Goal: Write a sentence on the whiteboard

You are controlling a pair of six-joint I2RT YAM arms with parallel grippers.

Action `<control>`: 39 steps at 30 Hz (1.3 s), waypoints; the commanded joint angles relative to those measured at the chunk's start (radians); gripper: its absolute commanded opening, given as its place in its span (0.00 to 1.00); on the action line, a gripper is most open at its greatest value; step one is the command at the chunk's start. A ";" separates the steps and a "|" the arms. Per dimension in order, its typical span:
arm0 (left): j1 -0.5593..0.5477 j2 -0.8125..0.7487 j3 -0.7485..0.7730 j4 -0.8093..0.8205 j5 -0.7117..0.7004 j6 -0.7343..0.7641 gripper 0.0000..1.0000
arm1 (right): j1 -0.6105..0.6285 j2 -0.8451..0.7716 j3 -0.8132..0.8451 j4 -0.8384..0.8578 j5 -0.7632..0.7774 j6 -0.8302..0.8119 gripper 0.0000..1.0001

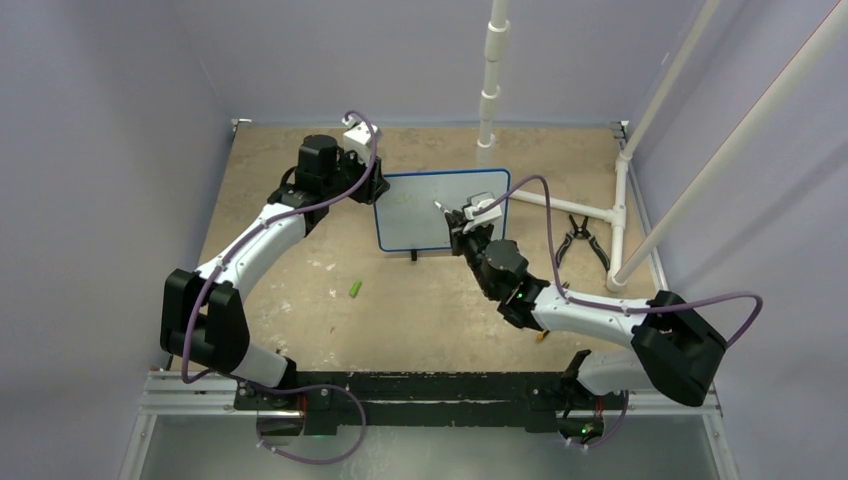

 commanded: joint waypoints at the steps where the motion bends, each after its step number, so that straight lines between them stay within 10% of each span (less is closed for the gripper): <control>1: 0.004 -0.029 -0.004 0.028 0.001 0.021 0.36 | 0.007 0.024 0.049 -0.029 0.027 -0.015 0.00; 26: 0.004 -0.039 -0.005 0.034 0.017 0.013 0.36 | 0.031 -0.091 -0.052 0.127 -0.047 0.008 0.00; 39: -0.063 -0.003 0.136 -0.062 0.103 0.186 0.69 | 0.022 -0.395 -0.151 0.011 -0.037 0.031 0.00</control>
